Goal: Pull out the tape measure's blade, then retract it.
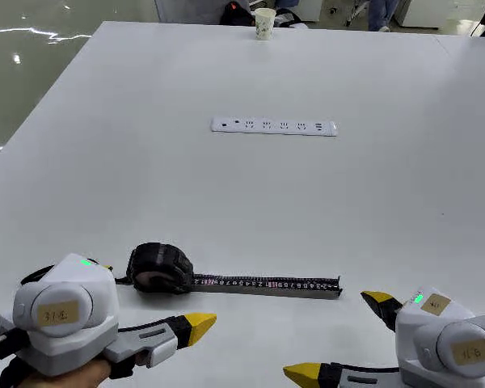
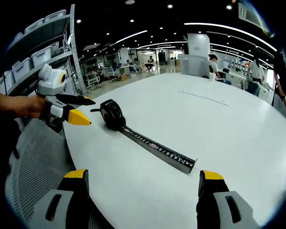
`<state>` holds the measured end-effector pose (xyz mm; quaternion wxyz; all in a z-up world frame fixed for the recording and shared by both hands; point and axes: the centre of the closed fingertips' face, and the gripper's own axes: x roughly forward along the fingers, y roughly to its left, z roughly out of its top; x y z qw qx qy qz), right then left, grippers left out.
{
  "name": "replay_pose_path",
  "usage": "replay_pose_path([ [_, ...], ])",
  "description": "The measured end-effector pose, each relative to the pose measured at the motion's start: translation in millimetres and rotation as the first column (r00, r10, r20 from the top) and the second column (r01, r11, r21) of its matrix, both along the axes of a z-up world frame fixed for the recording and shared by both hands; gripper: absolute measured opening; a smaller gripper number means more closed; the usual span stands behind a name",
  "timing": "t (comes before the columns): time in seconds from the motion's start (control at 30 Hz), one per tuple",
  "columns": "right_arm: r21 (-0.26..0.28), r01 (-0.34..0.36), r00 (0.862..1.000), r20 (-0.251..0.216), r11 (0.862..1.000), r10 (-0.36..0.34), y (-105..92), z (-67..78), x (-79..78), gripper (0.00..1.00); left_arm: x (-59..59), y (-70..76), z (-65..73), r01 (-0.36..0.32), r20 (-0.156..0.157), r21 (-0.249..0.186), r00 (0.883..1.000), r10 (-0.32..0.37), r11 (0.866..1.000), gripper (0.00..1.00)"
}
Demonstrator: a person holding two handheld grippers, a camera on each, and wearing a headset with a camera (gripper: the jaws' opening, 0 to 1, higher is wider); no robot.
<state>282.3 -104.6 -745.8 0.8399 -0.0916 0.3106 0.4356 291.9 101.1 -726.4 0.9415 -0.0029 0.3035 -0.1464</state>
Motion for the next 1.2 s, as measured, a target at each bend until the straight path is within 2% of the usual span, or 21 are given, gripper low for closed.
replay_pose_path([
  [0.2, -0.016, -0.024, 1.000, -0.009, 1.000, 0.023, -6.6, -7.0, 8.0, 0.95, 9.4, 2.8, -3.7, -0.025, -0.005, -0.005, 1.000, 0.025, 1.000, 0.99],
  [0.57, -0.052, -0.103, 0.994, -0.037, 0.993, 0.101, -13.9, -17.9, 20.3, 0.92, 17.3, 5.1, -9.8, -0.052, -0.017, -0.008, 0.999, 0.052, 0.999, 0.99],
  [0.77, -0.078, -0.168, 0.986, -0.029, 0.983, 0.166, -14.8, -21.7, 27.4, 0.87, 24.2, 6.4, -11.4, -0.077, -0.023, -0.008, 0.997, 0.076, 0.997, 0.98],
  [0.9, -0.086, -0.194, 0.981, -0.030, 0.977, 0.192, -16.0, -24.9, 33.5, 0.81, 27.5, 5.6, -13.6, -0.089, -0.030, -0.011, 0.996, 0.089, 0.996, 0.96],
  [1.2, -0.118, -0.273, 0.962, -0.025, 0.955, 0.272, -19.6, -29.7, 45.3, 0.69, 34.1, 10.5, -19.5, -0.142, -0.051, 0.002, 0.989, 0.141, 0.990, 0.86],
])
